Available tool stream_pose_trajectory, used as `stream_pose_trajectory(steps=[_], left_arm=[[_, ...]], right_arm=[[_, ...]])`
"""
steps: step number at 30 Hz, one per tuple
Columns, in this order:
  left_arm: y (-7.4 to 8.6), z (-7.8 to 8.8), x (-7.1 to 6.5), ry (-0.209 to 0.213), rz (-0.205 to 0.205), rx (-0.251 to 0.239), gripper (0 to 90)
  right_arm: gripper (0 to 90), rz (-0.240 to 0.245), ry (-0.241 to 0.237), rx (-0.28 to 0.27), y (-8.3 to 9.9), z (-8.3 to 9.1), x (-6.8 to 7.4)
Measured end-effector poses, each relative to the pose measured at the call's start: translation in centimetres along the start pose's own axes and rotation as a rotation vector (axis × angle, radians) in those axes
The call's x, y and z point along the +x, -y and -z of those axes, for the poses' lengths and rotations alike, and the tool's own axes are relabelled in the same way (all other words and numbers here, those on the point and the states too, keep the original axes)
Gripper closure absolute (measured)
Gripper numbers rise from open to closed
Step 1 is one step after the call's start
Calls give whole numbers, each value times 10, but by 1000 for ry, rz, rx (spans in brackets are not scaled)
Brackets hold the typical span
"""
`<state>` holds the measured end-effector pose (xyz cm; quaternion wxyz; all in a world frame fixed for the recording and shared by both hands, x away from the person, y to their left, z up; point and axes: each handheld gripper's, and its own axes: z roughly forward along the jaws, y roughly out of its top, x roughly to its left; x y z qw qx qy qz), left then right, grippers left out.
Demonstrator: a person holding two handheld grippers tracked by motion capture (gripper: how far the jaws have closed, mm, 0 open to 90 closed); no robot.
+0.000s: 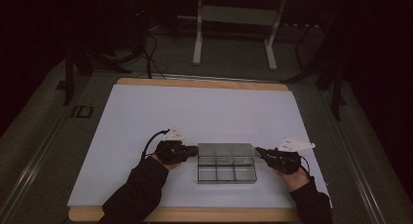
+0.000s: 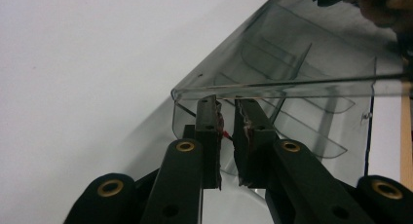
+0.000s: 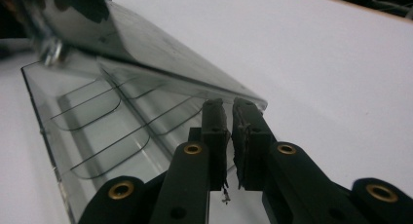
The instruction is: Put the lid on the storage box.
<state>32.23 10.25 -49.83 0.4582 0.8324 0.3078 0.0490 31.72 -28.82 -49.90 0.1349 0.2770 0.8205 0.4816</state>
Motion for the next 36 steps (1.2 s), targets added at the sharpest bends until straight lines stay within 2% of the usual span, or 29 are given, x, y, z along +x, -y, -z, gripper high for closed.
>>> stream_pose_trajectory(steps=[14,26,31,33,36], left_arm=[[8,-7,-3,12,-14,45,844],[14,-8,-1,13,1,46,843],[20,-9,4,17,24,58,837],[22,-9,5,17,39,55,814],[24,-9,8,18,48,48,798]], right_arm=[[841,-10,-21,43,11,-5,0],[843,-20,-18,56,16,-8,-1],[843,-24,-13,70,20,-10,-4],[841,-48,-24,60,23,-10,-6],[835,-42,-18,62,22,-10,-7]])
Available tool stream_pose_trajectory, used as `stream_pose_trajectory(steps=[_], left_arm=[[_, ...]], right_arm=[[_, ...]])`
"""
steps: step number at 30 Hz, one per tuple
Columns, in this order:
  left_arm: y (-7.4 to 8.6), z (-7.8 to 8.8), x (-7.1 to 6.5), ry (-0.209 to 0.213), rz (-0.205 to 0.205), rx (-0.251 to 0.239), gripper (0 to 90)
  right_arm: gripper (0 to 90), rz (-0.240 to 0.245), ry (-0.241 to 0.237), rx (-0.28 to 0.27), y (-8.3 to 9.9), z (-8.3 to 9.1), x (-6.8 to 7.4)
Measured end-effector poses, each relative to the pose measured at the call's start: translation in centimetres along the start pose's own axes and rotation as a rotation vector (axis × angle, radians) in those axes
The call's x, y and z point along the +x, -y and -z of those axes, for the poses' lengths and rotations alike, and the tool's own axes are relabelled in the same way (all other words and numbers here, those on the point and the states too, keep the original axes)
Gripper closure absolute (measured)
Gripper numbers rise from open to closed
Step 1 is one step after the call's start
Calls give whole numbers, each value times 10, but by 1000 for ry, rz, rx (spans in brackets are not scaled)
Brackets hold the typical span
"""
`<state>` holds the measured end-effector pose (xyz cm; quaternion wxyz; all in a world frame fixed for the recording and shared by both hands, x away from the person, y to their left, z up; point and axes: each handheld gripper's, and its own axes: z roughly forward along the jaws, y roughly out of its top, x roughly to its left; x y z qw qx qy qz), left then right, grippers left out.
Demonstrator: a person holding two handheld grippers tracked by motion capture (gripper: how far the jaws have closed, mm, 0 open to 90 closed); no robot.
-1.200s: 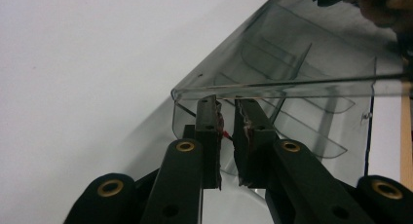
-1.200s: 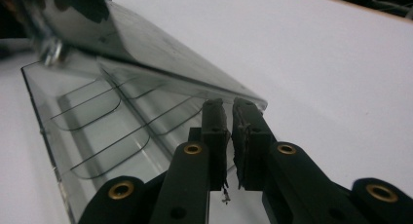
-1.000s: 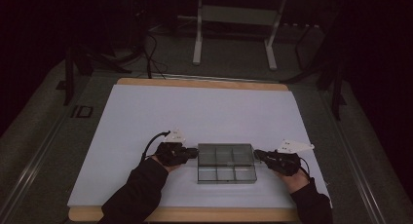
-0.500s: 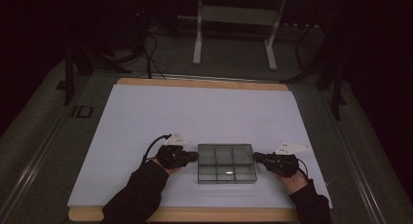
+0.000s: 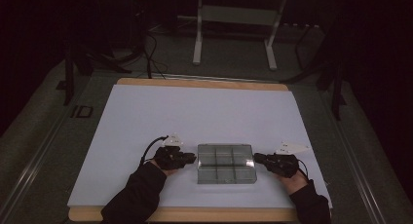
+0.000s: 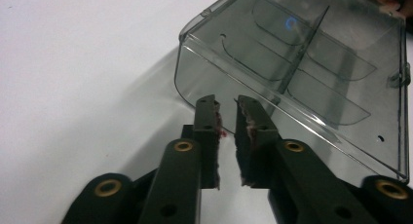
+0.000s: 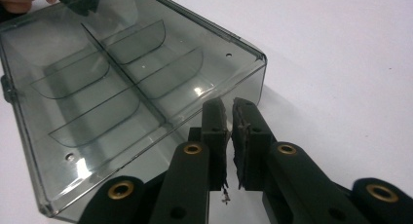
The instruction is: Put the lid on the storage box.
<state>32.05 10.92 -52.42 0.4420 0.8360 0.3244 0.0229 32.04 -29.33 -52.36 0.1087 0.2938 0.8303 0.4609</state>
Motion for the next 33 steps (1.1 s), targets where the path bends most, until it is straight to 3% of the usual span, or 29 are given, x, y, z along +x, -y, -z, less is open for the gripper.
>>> stream_pose_trajectory(steps=[2,6,9,15,16,17,18,19,20,21,23,25,26,28,33], left_arm=[[0,1,0,8,1,-15,789],[-2,4,2,7,5,-34,681],[-4,7,3,-1,6,-46,679],[-8,8,4,-8,7,-49,574],[-9,8,4,-13,3,-50,513],[-9,8,4,-14,8,-53,513],[-10,8,4,-10,12,-56,402],[-10,8,4,-12,17,-60,402],[-11,8,4,-20,24,-59,258],[-11,7,5,-19,23,-51,258],[-12,7,5,-3,1,-46,122],[-12,7,5,-10,3,-41,121],[-11,6,7,12,8,-42,121],[-11,6,8,22,-2,-36,34],[-8,7,8,8,-12,-35,31]], right_arm=[[827,2,2,1,0,0,0],[773,1,10,-12,-5,1,-1],[754,3,15,-18,-6,2,-3],[650,12,28,-33,-12,5,-5],[594,13,28,-34,-13,5,-5],[594,13,28,-34,-13,5,-5],[528,13,31,-34,-14,4,-5],[528,13,31,-34,-14,4,-5],[454,16,37,-35,-14,4,-5],[454,16,37,-35,-14,4,-5],[381,5,51,-44,-14,4,-5],[348,-11,55,-52,-14,5,-6],[302,-26,54,-66,-13,6,-7],[235,-13,62,-65,-13,7,-8],[189,-11,59,-53,-14,8,-8]])
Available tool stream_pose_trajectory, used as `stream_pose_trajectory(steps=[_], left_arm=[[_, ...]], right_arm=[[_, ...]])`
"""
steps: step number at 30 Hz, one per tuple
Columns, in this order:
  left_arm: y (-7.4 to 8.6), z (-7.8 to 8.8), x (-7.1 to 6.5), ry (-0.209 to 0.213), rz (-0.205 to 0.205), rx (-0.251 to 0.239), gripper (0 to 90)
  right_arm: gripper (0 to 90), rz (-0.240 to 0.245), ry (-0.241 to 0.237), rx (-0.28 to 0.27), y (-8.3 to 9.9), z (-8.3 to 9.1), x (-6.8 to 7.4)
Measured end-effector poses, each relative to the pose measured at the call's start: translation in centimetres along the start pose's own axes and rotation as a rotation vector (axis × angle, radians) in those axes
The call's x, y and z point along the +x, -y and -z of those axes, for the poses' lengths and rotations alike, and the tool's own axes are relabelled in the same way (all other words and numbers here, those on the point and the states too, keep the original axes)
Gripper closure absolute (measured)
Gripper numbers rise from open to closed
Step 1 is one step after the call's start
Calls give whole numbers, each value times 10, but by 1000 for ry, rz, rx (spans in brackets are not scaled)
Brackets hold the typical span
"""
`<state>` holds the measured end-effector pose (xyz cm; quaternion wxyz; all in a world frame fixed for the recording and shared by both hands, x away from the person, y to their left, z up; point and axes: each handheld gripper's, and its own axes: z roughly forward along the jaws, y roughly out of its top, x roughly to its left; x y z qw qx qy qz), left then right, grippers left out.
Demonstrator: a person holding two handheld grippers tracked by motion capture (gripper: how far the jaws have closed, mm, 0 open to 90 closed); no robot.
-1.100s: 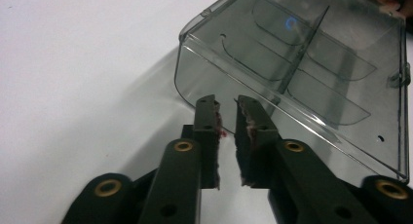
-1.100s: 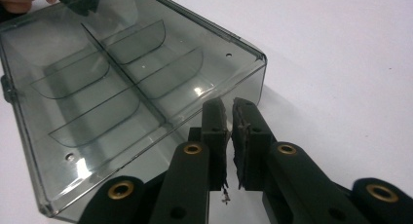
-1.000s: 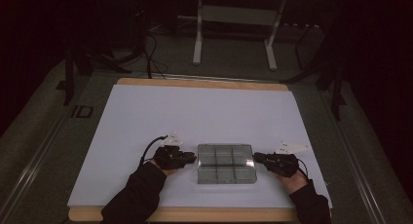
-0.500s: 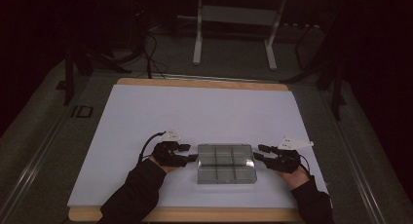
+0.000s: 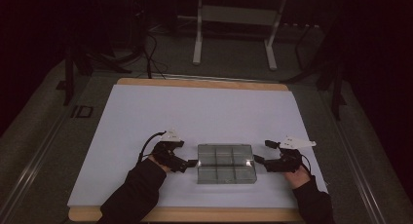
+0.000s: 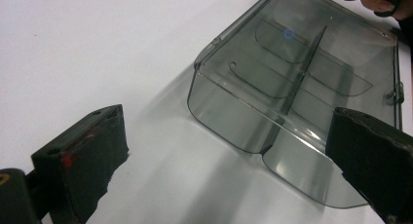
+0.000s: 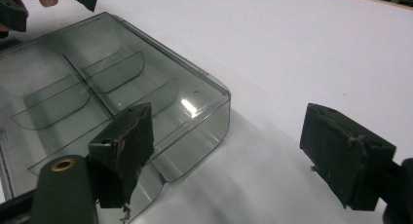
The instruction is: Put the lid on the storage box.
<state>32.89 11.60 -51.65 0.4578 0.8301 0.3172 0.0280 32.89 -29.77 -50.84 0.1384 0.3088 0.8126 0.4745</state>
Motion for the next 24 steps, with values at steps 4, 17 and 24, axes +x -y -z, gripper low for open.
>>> stream_pose_trajectory(steps=[4,17,24], left_arm=[[4,2,2,12,-2,-6,32],[16,11,1,6,-33,-3,33],[21,15,1,-13,-26,1,33]], right_arm=[[170,0,17,20,1,-1,1],[169,6,42,37,10,2,0],[169,7,56,42,16,7,1]])
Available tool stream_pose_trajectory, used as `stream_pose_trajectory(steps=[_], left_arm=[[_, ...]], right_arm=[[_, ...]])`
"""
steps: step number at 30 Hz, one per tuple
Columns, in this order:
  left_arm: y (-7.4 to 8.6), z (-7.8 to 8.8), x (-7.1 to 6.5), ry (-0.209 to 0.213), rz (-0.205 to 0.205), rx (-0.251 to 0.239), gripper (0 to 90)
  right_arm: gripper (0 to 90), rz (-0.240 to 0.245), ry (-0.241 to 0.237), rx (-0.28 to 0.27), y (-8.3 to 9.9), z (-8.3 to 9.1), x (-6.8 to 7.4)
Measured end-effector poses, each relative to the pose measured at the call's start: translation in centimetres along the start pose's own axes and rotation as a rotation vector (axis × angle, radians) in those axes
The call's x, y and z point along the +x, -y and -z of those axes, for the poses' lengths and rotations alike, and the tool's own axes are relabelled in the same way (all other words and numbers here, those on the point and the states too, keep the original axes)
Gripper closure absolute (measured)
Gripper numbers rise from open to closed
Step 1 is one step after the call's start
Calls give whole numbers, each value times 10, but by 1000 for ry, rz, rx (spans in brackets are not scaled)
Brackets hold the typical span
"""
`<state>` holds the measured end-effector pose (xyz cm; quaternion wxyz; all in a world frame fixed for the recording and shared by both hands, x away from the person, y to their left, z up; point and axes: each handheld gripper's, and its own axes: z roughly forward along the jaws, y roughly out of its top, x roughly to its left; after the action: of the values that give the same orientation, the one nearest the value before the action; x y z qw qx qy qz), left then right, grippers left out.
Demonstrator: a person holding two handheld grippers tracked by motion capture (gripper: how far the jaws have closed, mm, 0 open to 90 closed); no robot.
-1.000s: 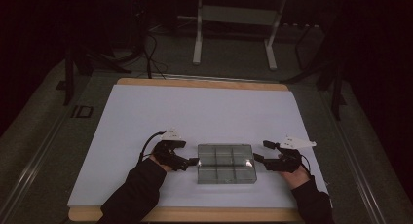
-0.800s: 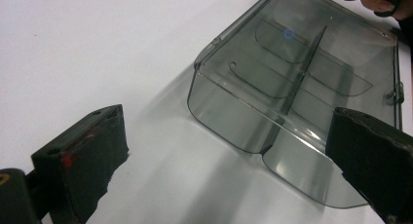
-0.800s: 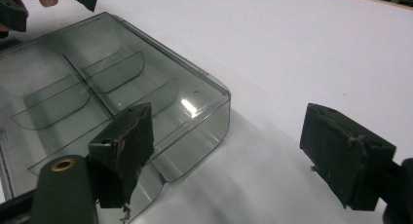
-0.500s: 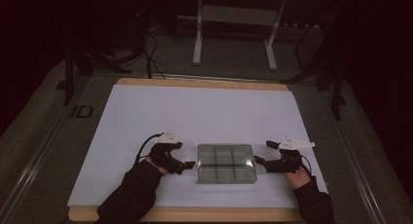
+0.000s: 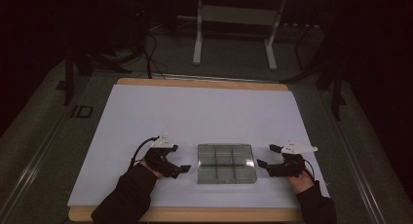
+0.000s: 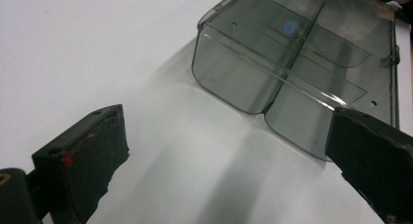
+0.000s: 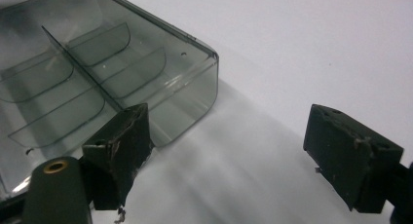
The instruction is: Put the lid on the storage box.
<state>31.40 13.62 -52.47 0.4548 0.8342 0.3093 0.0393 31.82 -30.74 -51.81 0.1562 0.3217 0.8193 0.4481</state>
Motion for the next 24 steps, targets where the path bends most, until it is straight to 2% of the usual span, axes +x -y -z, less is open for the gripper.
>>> stream_pose_trajectory(steps=[10,18,24], left_arm=[[8,10,1,-29,9,6,33],[22,25,4,-58,29,18,33],[29,34,3,-86,24,23,33]], right_arm=[[170,0,16,10,6,7,2],[164,-13,43,8,16,17,2],[164,-22,58,16,24,24,2]])
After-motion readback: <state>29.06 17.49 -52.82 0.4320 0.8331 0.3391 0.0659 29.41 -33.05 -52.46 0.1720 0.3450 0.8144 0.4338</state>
